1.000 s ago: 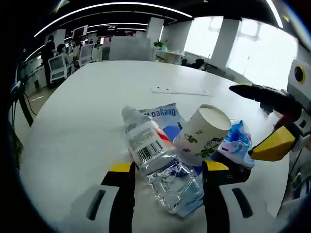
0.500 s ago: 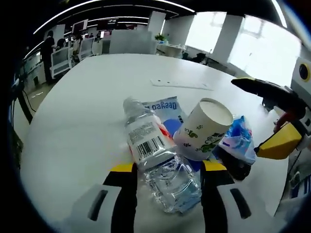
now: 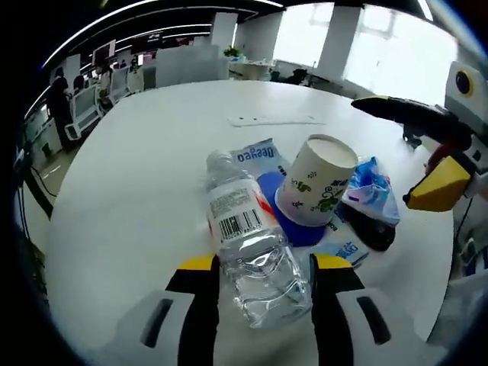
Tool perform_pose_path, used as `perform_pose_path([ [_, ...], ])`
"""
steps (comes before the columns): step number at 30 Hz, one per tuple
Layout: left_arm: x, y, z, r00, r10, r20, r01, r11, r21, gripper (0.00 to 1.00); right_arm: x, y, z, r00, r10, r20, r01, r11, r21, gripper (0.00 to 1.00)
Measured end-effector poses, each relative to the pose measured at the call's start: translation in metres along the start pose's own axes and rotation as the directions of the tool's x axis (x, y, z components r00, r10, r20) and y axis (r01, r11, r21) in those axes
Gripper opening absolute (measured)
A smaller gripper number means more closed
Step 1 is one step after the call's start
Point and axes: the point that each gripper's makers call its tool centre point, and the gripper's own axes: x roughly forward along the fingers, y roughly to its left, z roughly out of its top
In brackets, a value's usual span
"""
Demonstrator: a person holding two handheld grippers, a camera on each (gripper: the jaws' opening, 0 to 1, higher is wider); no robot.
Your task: Arrange the tabletop items into an orderly group along one side of the table until the central work area is clear of visible clutter.
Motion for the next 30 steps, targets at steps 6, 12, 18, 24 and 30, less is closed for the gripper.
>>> perform_pose_path([
  [6, -0.004, 0.004, -0.008, 1.000, -0.015, -0.005, 0.015, 1.000, -0.026, 0.46, 0.001, 0.006, 0.001, 1.000, 0.008, -0.007, -0.008, 1.000, -0.008, 0.93],
  [12, -0.008, 0.005, -0.012, 0.999, -0.037, -0.006, 0.036, 0.999, -0.014, 0.46, 0.003, 0.012, 0.003, 1.000, 0.019, -0.019, -0.020, 1.000, -0.023, 0.93],
  [18, -0.015, 0.005, -0.019, 0.998, -0.059, -0.012, 0.059, 0.998, -0.001, 0.46, 0.004, 0.018, 0.010, 1.000, 0.025, -0.018, -0.026, 0.999, -0.033, 0.92],
  [24, -0.017, 0.006, -0.021, 0.998, -0.063, -0.020, 0.063, 0.998, 0.011, 0.46, 0.003, 0.024, 0.016, 0.999, 0.035, -0.025, -0.036, 0.998, -0.042, 0.89],
  [30, -0.017, 0.005, -0.021, 0.998, -0.053, -0.015, 0.054, 0.998, 0.041, 0.47, -0.001, 0.029, 0.018, 0.998, 0.040, -0.042, -0.043, 0.997, -0.067, 0.85],
])
